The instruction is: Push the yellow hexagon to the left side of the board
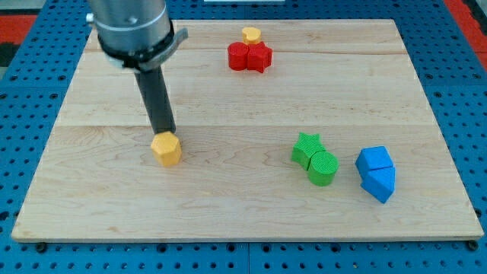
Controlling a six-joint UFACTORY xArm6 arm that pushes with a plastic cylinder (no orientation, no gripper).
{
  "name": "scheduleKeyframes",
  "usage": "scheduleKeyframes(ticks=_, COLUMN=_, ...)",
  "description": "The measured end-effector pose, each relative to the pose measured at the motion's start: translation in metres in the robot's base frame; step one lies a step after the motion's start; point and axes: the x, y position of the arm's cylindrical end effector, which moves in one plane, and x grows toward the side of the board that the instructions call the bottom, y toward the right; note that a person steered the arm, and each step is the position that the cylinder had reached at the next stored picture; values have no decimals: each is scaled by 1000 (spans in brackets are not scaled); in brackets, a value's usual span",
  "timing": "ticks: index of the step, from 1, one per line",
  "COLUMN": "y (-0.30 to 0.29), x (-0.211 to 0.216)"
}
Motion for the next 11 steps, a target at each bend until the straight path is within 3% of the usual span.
scheduleKeyframes(ticks=1, y=16, x=13)
scheduleKeyframes(ticks=3, y=21, x=89)
scheduleKeyframes(ticks=4, y=60, x=98)
scheduleKeyframes(ticks=5, y=52, x=149)
scheduleKeyframes(ticks=7, y=-3, x=114)
scheduleKeyframes(ticks=10, y=-19, x=61)
scheduleKeyframes(ticks=11, y=-69, x=66)
